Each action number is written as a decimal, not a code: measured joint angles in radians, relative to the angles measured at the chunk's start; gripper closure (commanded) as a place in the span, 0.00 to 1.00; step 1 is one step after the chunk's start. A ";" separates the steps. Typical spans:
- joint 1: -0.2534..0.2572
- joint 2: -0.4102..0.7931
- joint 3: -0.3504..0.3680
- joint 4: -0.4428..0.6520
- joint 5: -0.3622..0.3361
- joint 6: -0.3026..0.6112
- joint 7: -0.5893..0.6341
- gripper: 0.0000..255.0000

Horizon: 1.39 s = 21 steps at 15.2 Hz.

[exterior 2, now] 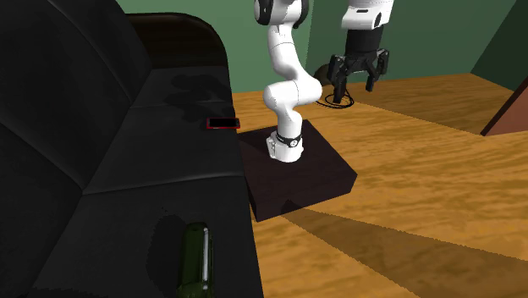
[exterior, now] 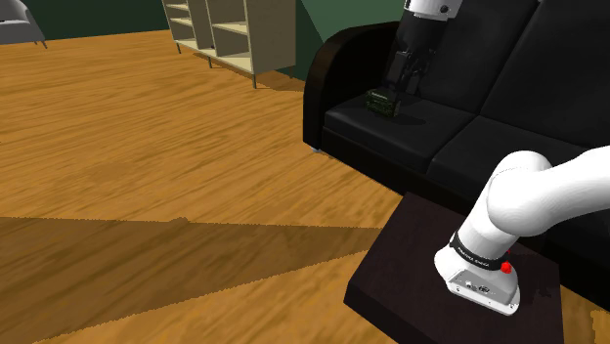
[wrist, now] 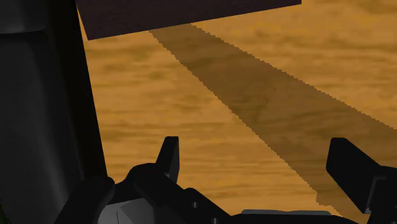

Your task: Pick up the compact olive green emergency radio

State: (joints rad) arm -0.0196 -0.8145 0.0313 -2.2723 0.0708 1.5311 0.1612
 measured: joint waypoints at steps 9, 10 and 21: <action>-0.040 0.101 -0.131 -0.010 -0.090 0.106 -0.152 0.00; -0.045 0.112 -0.148 -0.013 -0.100 0.120 -0.171 0.00; -0.083 0.378 -0.348 0.089 -0.163 0.293 -0.403 0.00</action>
State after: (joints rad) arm -0.1021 -0.4368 -0.3163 -2.1830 -0.0926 1.8245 -0.2417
